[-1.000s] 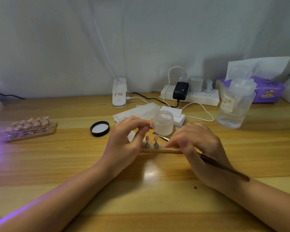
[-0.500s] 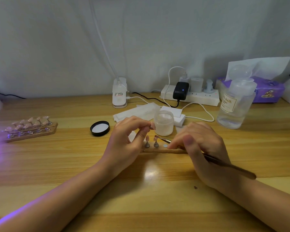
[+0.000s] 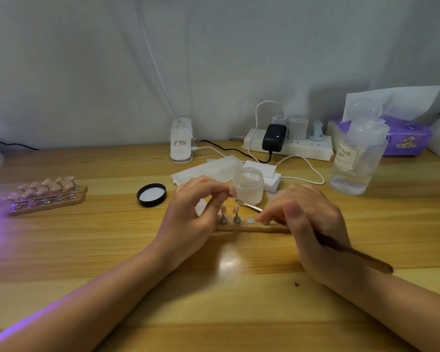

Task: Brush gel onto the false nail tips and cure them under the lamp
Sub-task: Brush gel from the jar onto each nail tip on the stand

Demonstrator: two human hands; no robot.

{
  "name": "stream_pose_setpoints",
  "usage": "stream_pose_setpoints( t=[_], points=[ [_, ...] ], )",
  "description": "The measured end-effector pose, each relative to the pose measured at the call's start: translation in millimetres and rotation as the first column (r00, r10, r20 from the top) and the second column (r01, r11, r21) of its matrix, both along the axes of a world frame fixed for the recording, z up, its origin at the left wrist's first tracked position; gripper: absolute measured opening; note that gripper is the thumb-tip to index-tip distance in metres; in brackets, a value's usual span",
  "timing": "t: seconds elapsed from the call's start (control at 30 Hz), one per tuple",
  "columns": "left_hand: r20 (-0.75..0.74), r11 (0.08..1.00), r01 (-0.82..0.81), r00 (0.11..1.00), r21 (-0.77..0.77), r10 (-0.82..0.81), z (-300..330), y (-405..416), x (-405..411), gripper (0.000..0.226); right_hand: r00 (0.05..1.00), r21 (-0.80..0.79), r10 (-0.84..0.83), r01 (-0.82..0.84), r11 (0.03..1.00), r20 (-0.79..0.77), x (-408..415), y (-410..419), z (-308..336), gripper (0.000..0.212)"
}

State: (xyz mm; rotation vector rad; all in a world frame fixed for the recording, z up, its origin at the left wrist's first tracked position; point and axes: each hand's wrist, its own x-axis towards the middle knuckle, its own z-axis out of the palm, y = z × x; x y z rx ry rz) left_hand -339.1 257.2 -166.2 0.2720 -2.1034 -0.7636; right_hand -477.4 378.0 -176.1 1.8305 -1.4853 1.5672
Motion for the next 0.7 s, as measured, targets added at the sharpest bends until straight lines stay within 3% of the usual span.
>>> stream_pose_setpoints(
  t=[0.17, 0.4, 0.7],
  points=[
    [0.0, 1.0, 0.001, 1.0, -0.026, -0.001, 1.2, 0.0, -1.9, 0.021, 0.999, 0.038, -0.026, 0.027, 0.999, -0.039, 0.3, -2.7, 0.8, 0.051],
    [-0.002, 1.0, 0.007, 1.0, -0.005, -0.007, 0.8, 1.0, -0.5, 0.018, 0.999, 0.008, 0.036, -0.036, 0.999, 0.04, -0.3, 0.2, -1.4, 0.06],
    [-0.004, 1.0, 0.007, 1.0, -0.024, -0.007, 2.0, 1.3, 0.1, 0.019, 0.999, 0.048, 0.021, -0.023, 0.999, 0.028, 0.0, -1.9, -1.4, 0.058]
  ],
)
